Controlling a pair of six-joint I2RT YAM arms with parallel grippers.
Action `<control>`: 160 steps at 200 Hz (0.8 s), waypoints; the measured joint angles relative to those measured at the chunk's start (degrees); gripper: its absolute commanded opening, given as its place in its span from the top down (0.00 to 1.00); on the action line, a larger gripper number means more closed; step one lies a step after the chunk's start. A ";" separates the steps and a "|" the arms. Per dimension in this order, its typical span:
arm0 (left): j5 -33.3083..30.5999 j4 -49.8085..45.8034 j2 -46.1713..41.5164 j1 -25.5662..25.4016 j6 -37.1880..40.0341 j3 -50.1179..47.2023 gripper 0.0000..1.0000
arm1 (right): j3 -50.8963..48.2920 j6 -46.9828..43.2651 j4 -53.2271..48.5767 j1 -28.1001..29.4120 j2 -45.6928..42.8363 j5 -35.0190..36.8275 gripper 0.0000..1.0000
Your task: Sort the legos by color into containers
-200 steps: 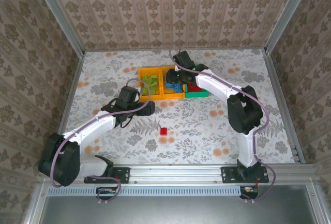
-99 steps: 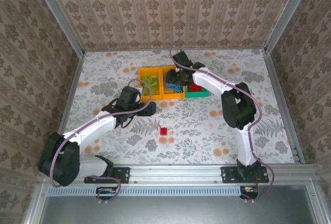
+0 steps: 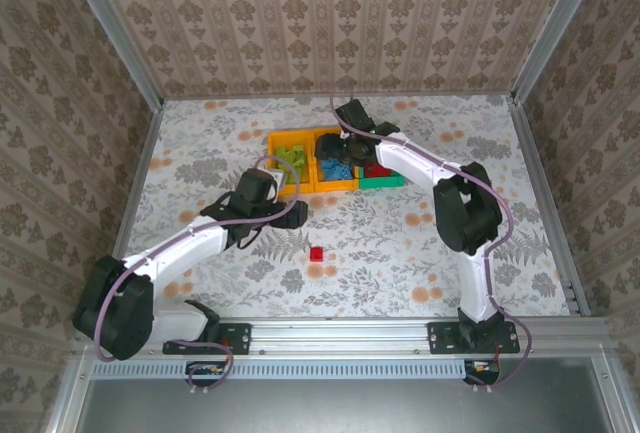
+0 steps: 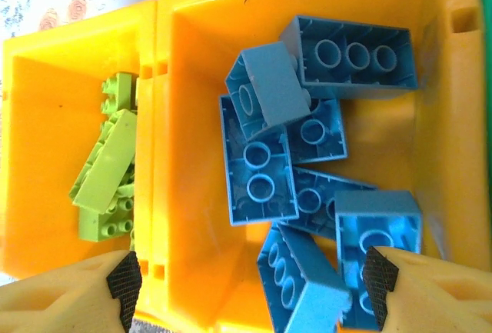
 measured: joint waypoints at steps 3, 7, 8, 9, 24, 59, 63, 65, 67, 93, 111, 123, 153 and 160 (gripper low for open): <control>0.26 -0.02 0.02 -0.42 0.26 0.00 0.00 | -0.79 0.02 0.37 -0.02 -0.85 0.09 0.19; 0.59 -0.02 0.04 -0.87 0.52 0.00 0.00 | -1.66 -0.02 0.76 -0.02 -1.73 0.11 0.19; 0.76 -0.02 0.07 -1.11 0.59 0.00 0.00 | -2.03 0.00 1.01 -0.02 -2.12 0.17 0.19; 0.85 -0.02 0.07 -1.25 0.61 0.00 0.00 | -2.23 0.00 1.05 -0.02 -2.29 0.22 0.19; 2.23 -0.46 0.39 -4.17 1.51 0.02 0.00 | -6.25 -0.04 2.58 -0.17 -6.64 0.79 0.17; 3.65 -3.08 2.45 -12.74 2.25 0.02 0.00 | -13.77 -0.24 4.85 -1.29 -14.78 2.45 0.16; 3.63 -3.56 2.60 -13.57 2.23 0.00 0.00 | -14.80 -0.26 5.01 -1.62 -15.58 2.75 0.16; 3.61 -3.78 2.67 -13.88 2.25 0.00 0.00 | -15.23 -0.26 4.98 -1.75 -15.93 2.82 0.16; 3.56 -3.98 2.73 -14.27 2.23 -0.02 0.00 | -15.65 -0.24 4.96 -1.88 -16.22 2.93 0.16; 3.48 -7.10 3.23 -16.98 0.85 -0.02 0.00 | -20.76 -0.24 4.90 -3.96 -19.10 4.37 0.15; 2.97 -9.75 4.61 -18.73 -1.31 0.52 0.00 | -23.63 -0.22 4.68 -5.18 -20.57 5.51 0.14; 2.62 -11.34 6.29 -20.02 -2.84 1.55 0.00 | -25.09 -0.22 4.50 -5.81 -21.59 6.23 0.14; 1.66 -14.32 12.17 -21.49 -6.43 5.33 0.06 | -28.37 -0.17 4.39 -7.32 -25.07 8.09 0.12; 1.33 -14.67 13.49 -21.46 -7.04 6.08 0.10 | -28.89 -0.17 4.39 -7.67 -25.83 8.46 0.12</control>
